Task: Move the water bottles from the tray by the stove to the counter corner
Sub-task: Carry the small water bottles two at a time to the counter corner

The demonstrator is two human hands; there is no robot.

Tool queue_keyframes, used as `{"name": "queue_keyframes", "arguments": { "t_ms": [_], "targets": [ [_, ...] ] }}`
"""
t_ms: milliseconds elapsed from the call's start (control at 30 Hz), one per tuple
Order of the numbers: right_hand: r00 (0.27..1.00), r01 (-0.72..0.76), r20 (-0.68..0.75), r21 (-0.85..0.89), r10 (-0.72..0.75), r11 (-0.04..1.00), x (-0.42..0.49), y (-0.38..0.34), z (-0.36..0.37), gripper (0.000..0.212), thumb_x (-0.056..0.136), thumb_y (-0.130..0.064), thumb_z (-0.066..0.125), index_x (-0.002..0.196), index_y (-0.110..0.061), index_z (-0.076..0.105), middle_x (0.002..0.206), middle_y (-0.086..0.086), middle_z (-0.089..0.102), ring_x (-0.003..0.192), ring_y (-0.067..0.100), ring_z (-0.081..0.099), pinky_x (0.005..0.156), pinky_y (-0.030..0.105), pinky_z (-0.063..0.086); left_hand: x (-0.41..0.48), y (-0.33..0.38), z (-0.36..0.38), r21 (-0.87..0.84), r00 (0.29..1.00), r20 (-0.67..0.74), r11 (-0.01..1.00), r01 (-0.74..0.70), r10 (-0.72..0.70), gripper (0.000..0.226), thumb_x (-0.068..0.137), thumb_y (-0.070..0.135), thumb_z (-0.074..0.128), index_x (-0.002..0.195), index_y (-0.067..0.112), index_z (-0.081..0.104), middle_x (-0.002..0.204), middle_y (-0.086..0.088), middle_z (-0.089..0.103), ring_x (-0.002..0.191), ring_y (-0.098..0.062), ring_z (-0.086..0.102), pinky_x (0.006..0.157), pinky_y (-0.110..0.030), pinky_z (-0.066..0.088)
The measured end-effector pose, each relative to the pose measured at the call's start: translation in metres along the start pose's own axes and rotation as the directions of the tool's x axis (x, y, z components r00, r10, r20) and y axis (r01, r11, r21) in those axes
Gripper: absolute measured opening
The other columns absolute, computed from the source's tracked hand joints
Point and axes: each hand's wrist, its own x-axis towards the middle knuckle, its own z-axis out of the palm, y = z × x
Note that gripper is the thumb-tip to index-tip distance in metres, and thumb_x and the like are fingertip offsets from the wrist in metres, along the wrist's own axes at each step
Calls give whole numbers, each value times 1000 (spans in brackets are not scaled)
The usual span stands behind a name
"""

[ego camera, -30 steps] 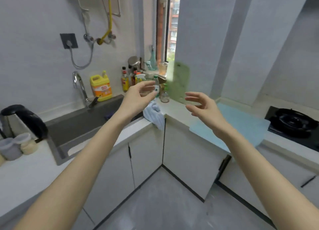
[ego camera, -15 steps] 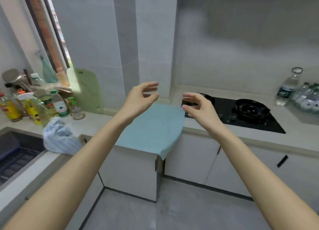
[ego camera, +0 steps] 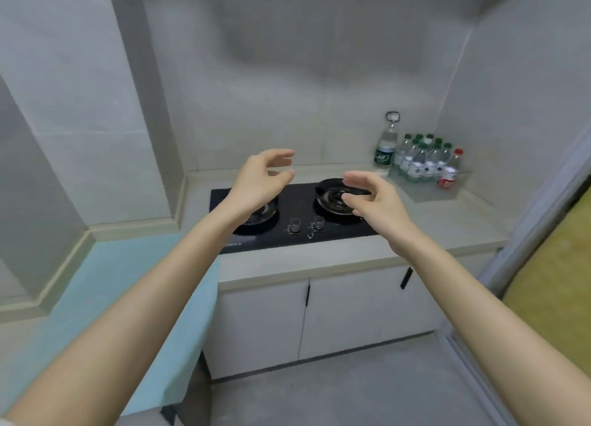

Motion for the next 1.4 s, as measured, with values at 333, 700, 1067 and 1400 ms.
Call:
{"name": "queue_keyframes", "arguments": {
  "t_ms": [333,700,1067,1400],
  "targets": [
    [977,-82,-202,-33,74,996,85,84,-129,39,91,-10,63,127,-22,57,124,-12,56,99,11,64,100,41,51,133,29,166,-66,980,178,995,-77,87,38,93,15,59,130,20,58,122,5,64,101,-12,65,77,-17,47],
    [983,-80,-173,-61,69,995,190,187,-297,37,90,-12,64,126,-21,59,123,-9,59,94,4,60,90,31,50,240,73,349,-53,980,182,996,-68,76,37,93,13,59,129,22,58,124,2,64,105,-14,62,86,-21,44],
    [988,-88,-134,-46,82,995,295,256,-393,35,89,-11,65,116,-32,58,124,2,64,100,22,67,79,23,45,338,74,453,-17,988,150,1000,-24,26,37,92,16,59,129,22,58,122,5,64,101,-13,65,80,-18,44],
    [988,-114,-116,-107,102,988,420,320,-408,37,88,-10,65,118,-30,59,119,-15,61,93,11,65,92,37,53,455,28,517,-51,992,114,997,-52,58,35,91,11,60,125,19,61,111,7,64,97,-5,60,78,-4,43]
  ]
}}
